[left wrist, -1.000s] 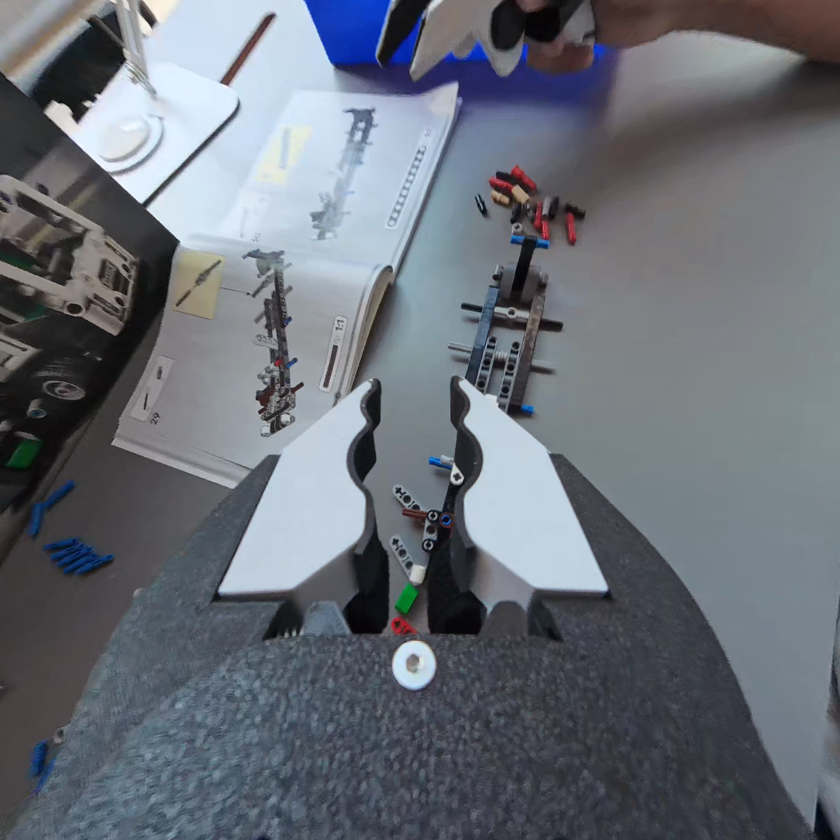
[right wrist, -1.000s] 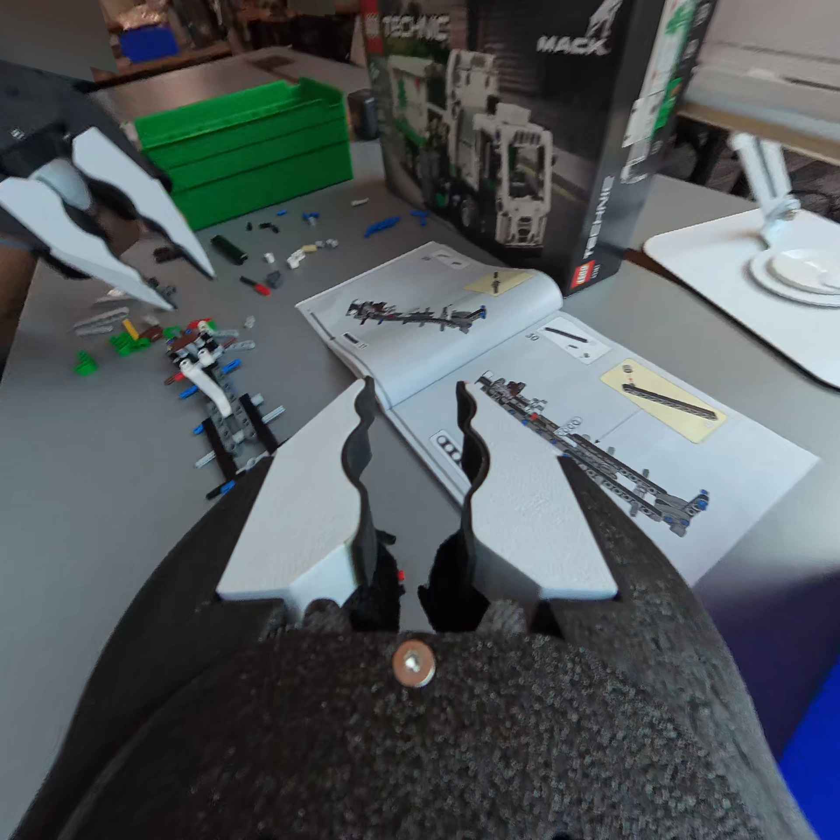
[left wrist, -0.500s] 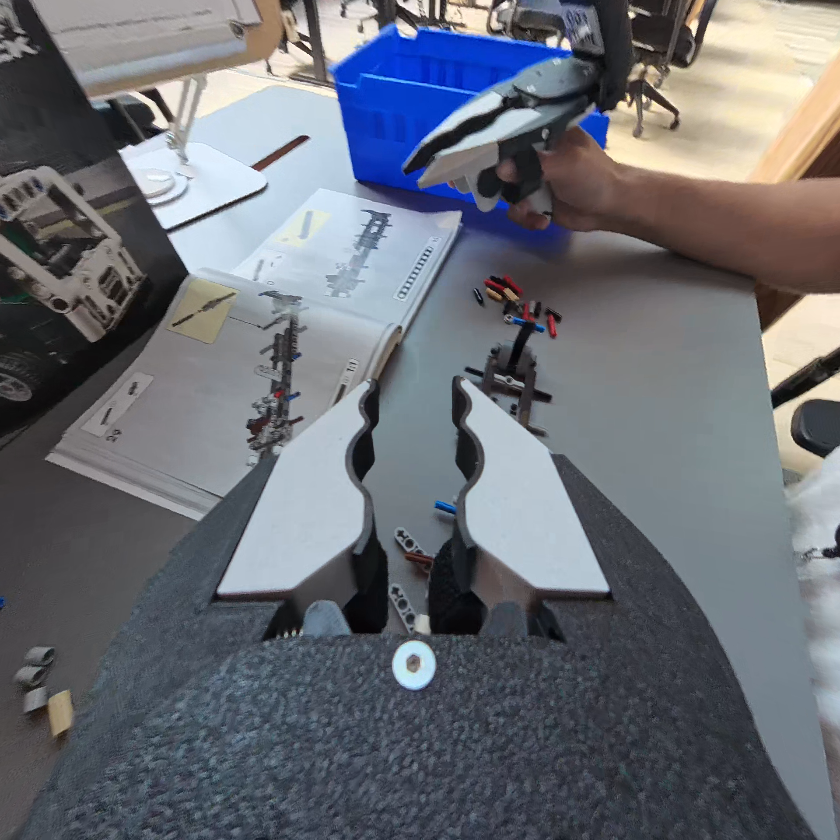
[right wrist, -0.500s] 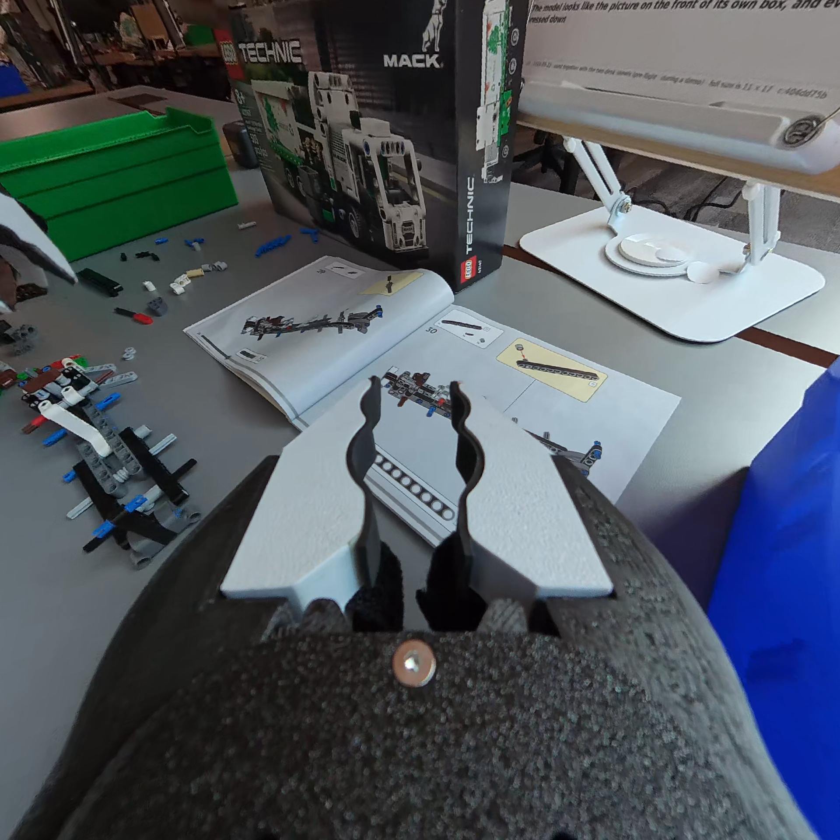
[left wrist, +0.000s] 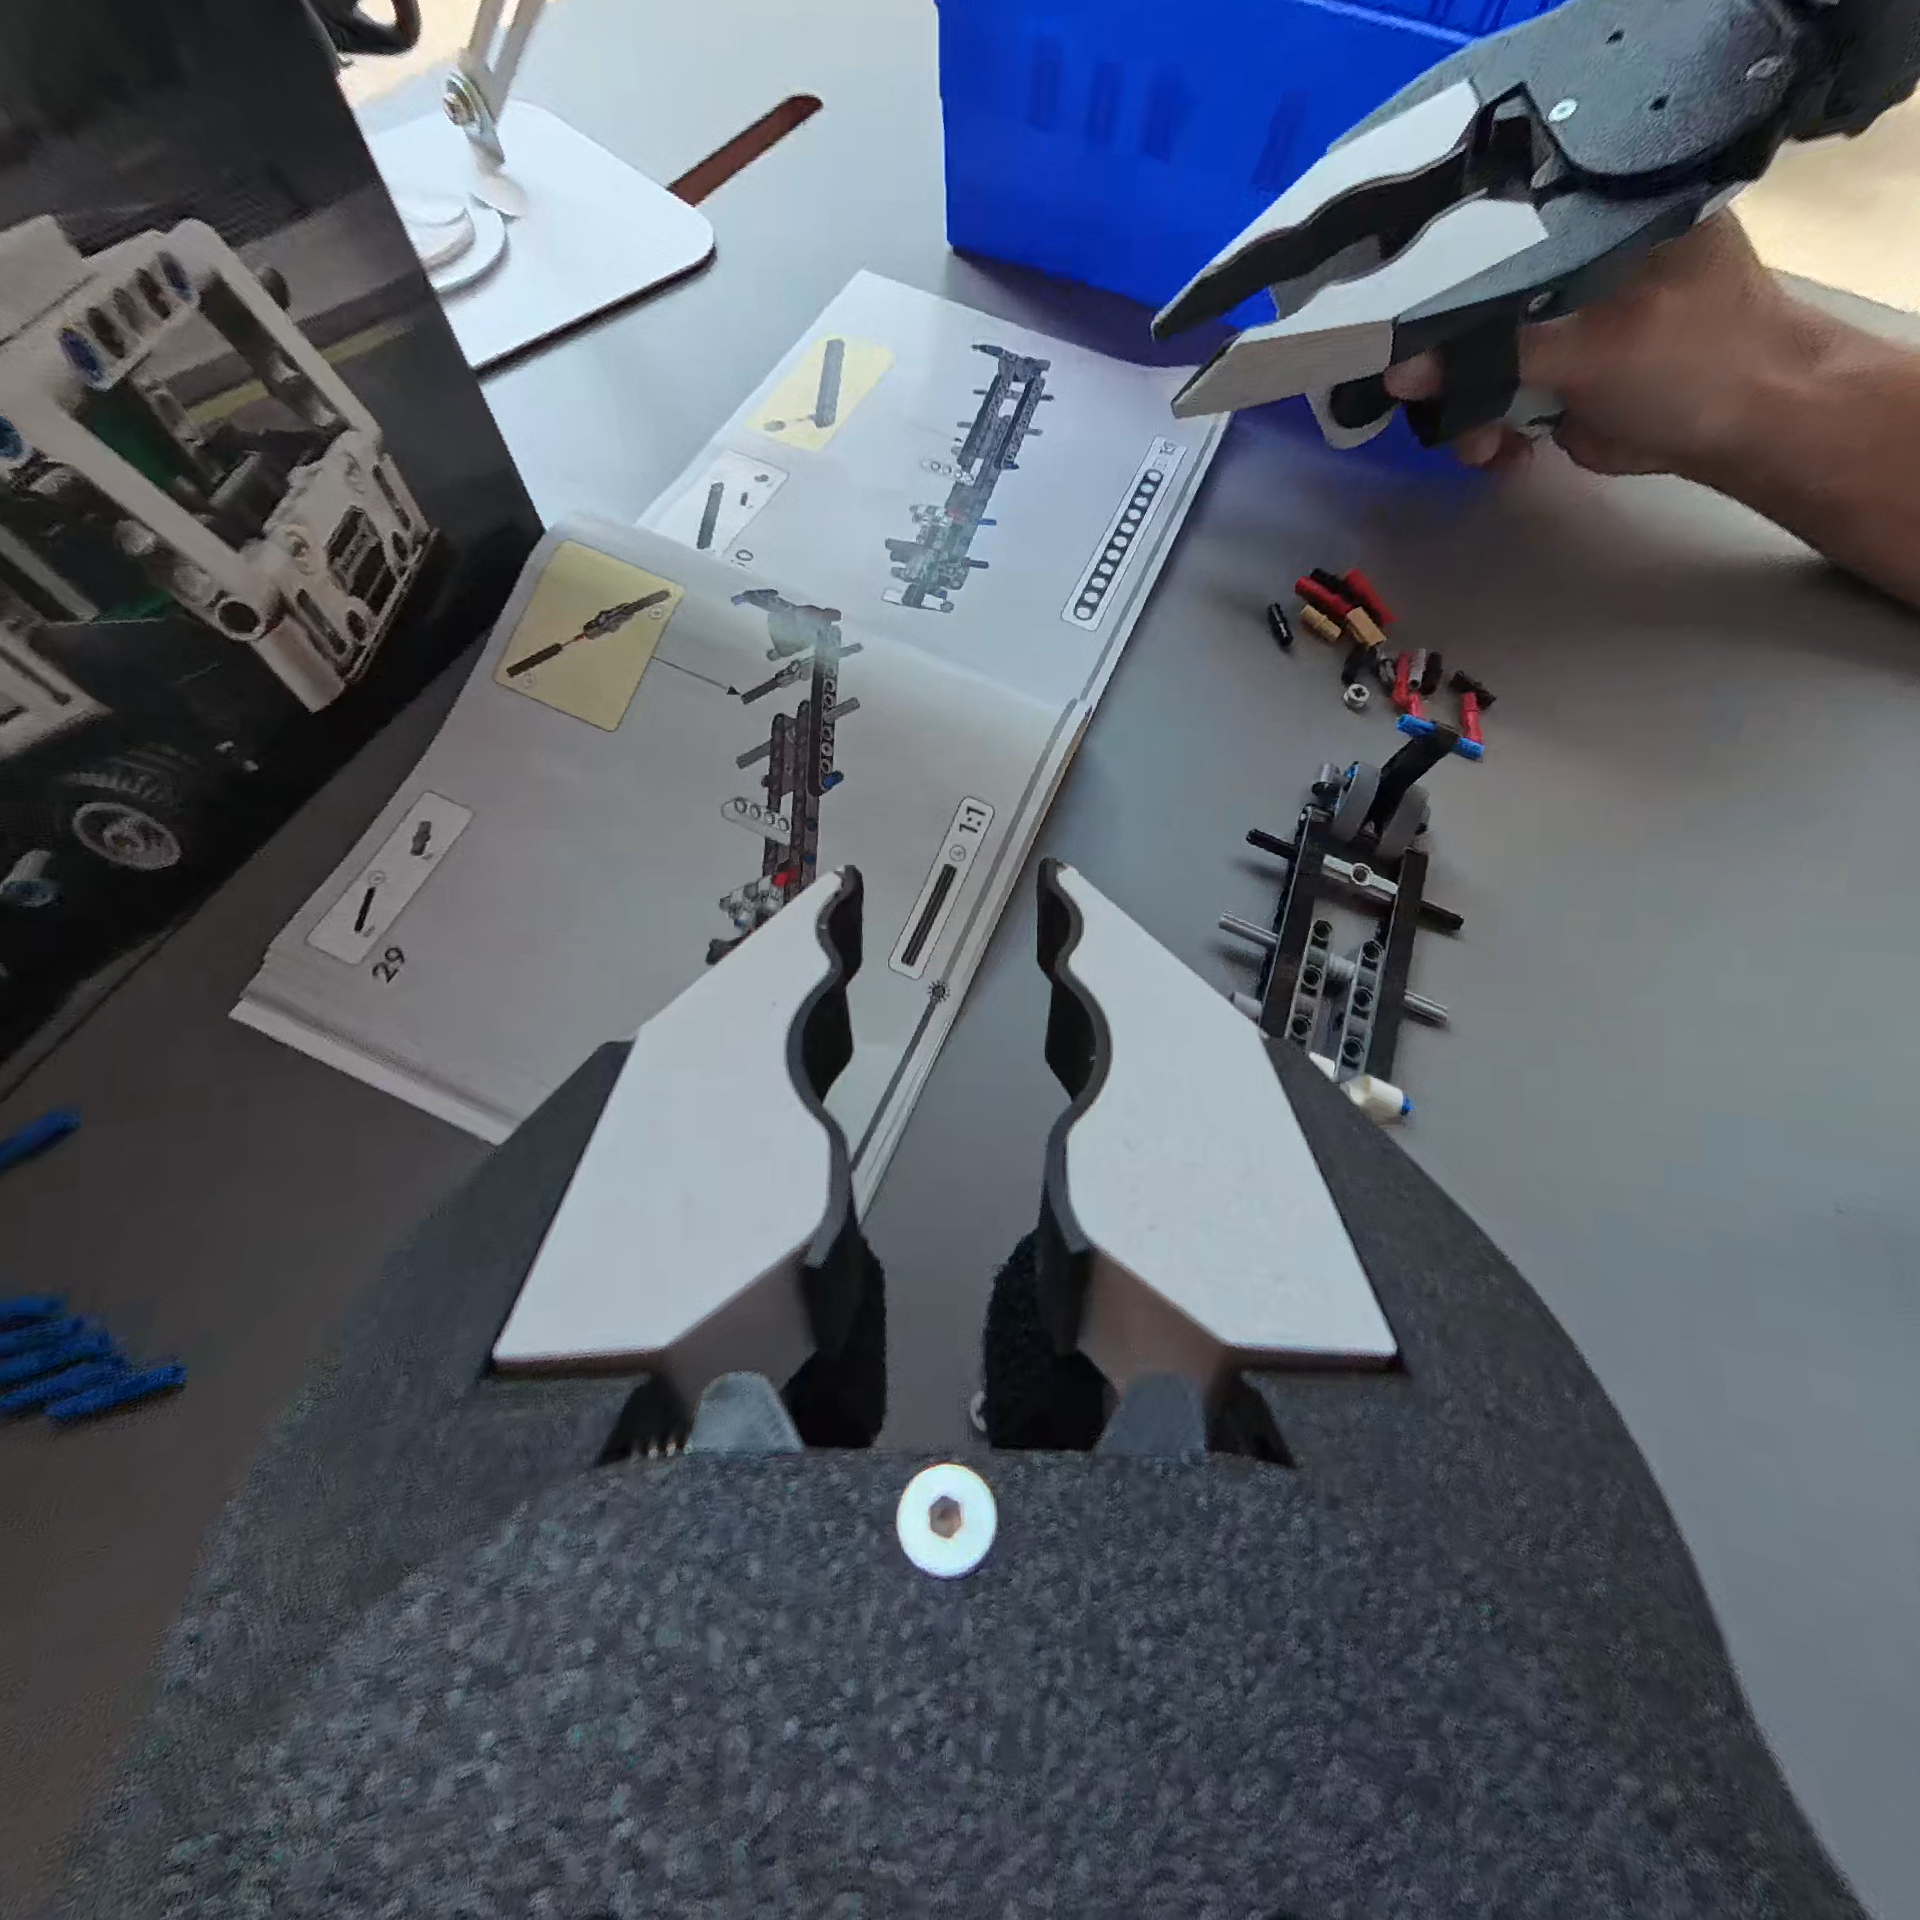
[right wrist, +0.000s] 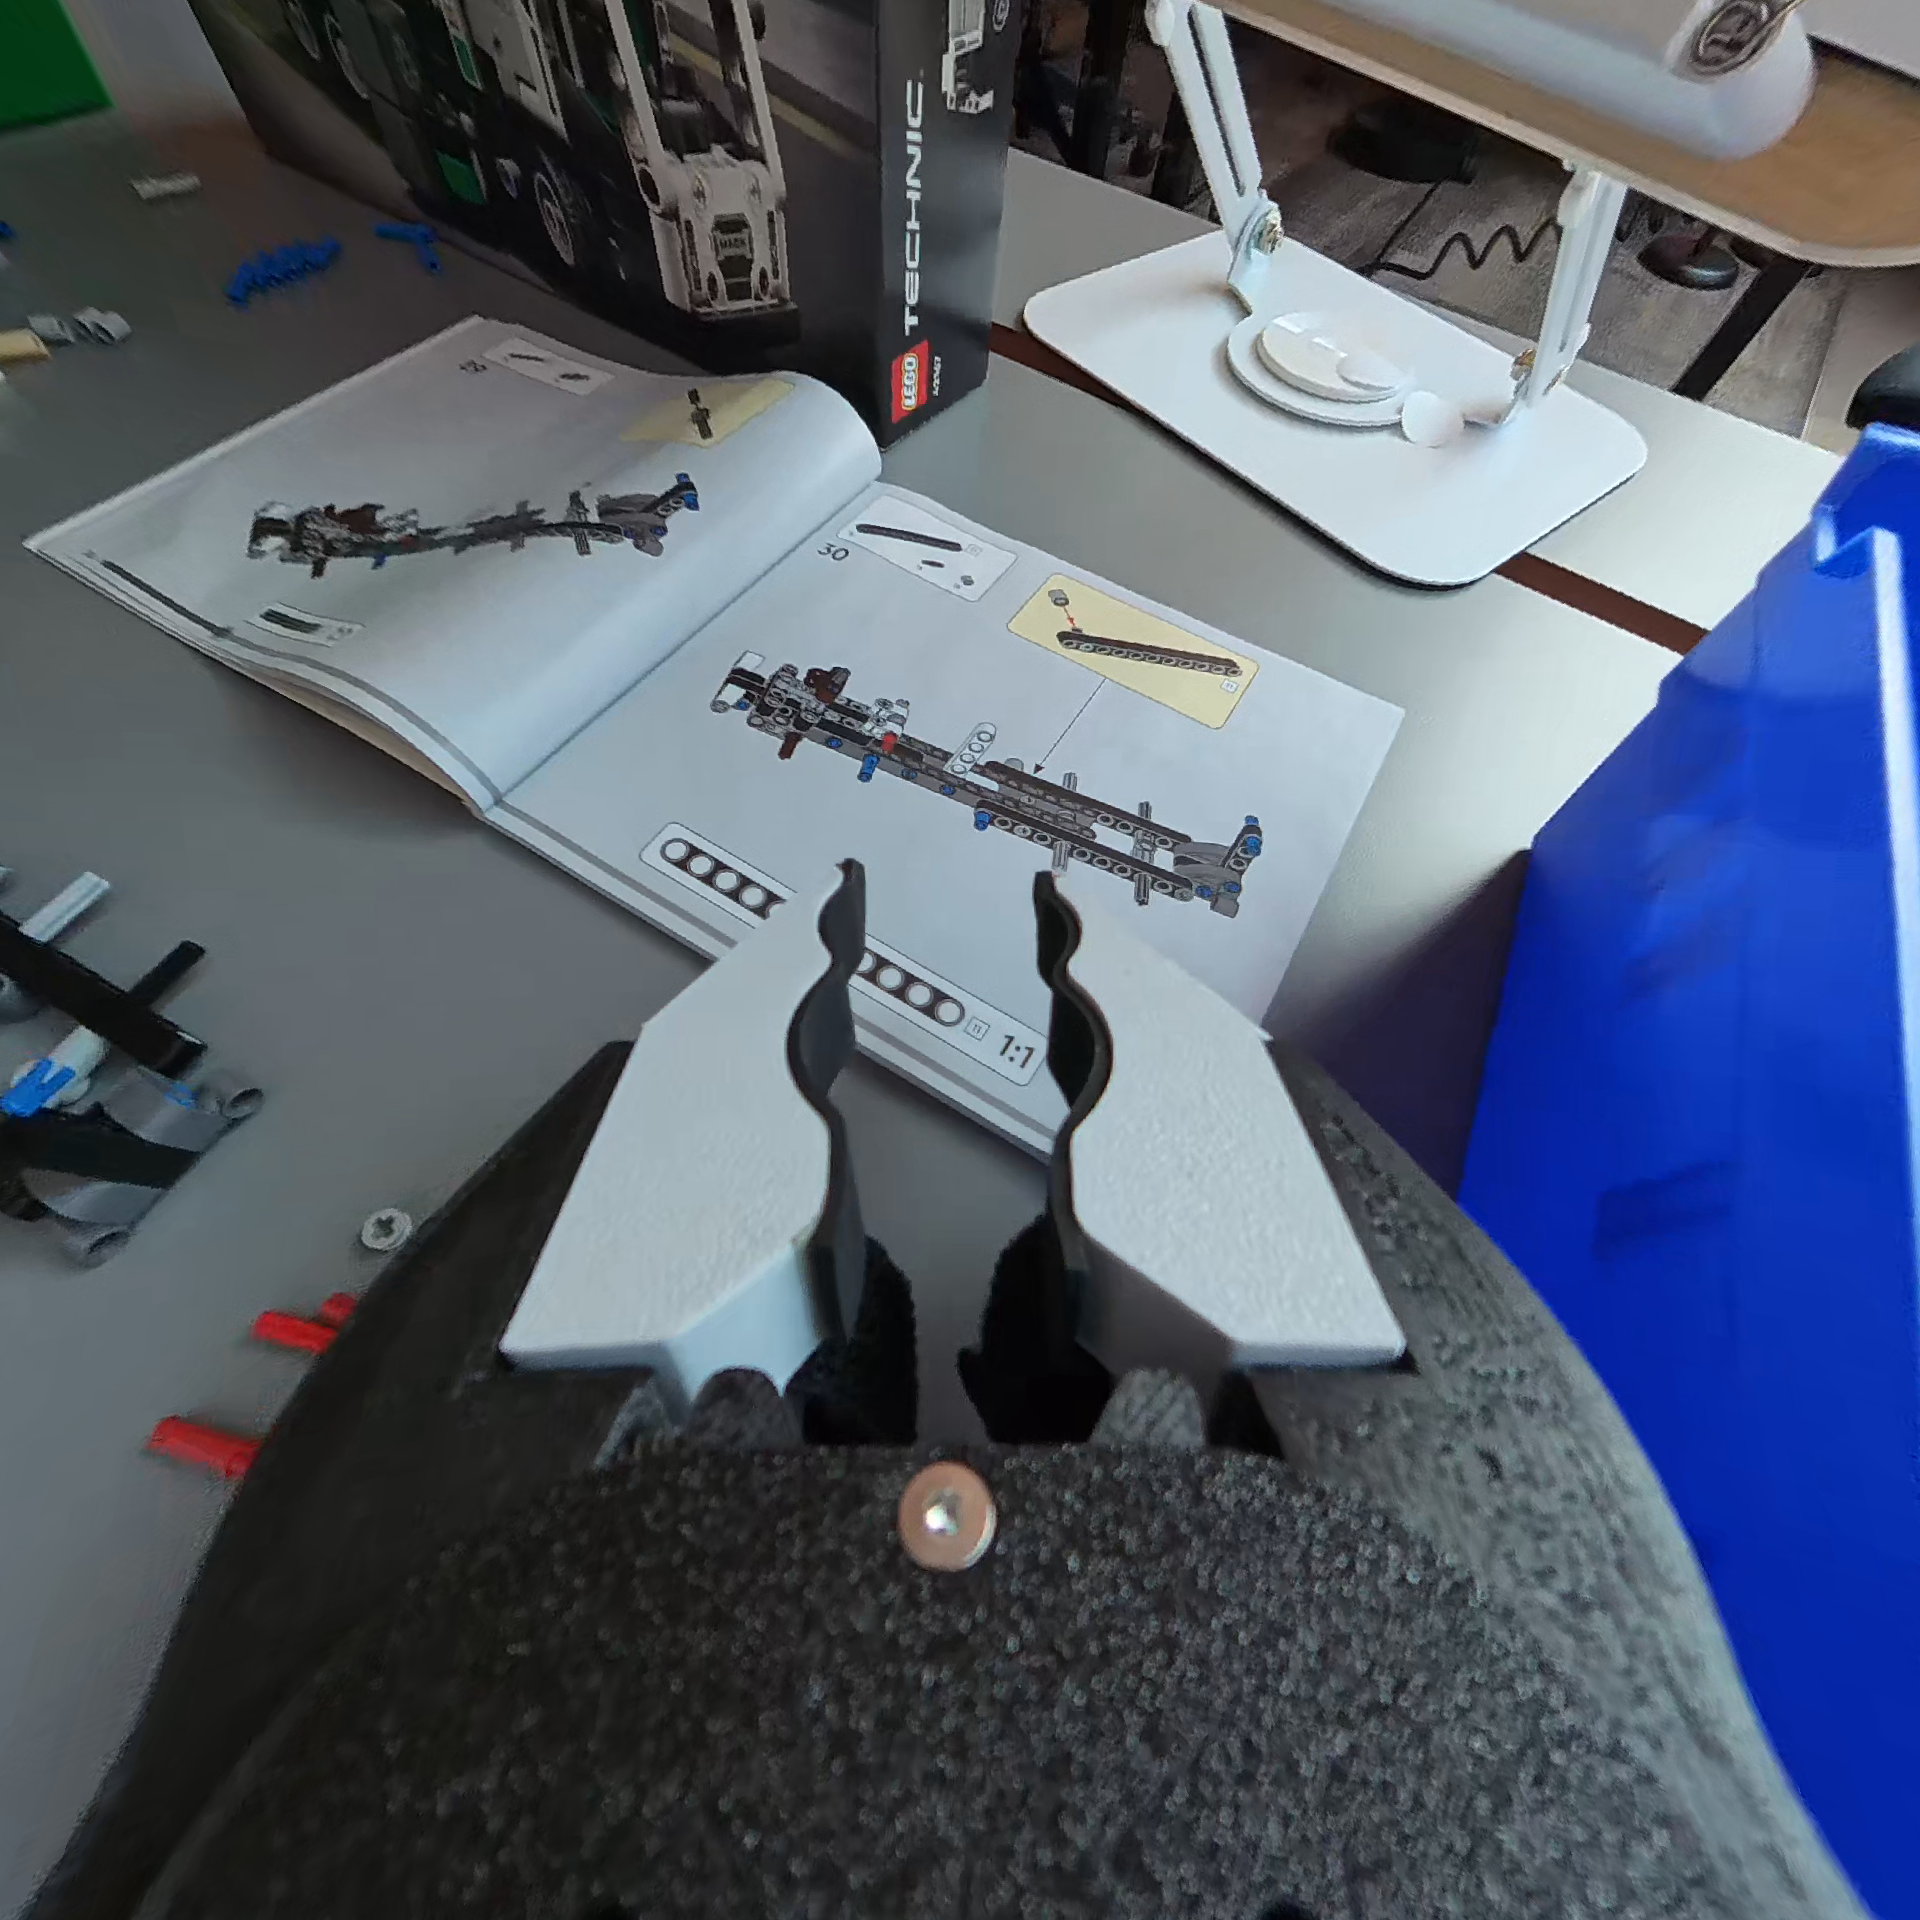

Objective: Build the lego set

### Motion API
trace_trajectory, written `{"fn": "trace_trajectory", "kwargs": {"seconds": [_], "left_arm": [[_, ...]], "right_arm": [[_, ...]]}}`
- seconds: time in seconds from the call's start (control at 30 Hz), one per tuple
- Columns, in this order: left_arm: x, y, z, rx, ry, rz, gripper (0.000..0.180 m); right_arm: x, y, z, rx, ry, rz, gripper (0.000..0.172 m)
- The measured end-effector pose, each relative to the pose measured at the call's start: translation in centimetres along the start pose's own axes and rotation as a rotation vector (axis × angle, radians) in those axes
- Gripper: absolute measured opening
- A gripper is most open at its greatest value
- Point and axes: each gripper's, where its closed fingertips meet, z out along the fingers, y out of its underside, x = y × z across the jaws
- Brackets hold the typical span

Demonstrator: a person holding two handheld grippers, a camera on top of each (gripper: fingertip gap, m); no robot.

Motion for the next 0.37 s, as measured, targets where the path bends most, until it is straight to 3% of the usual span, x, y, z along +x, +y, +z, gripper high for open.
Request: {"fn": "trace_trajectory", "kwargs": {"seconds": [0.03, 0.27, 0.37], "left_arm": [[0.0, -0.4, 1.0, -0.039, 0.005, 0.015, 0.035], [1.4, -3.0, 11.5, -0.296, 0.068, 0.345, 0.059], [2.7, -3.8, 15.2, -0.325, 0.173, 0.364, 0.072]], "right_arm": [[0.0, 0.1, 0.1, -0.013, 0.006, -0.012, 0.033], [-0.3, 1.1, 0.1, -0.052, -0.025, -0.002, 0.033], [-0.5, 1.3, -0.6, -0.047, -0.061, 0.056, 0.033]]}}
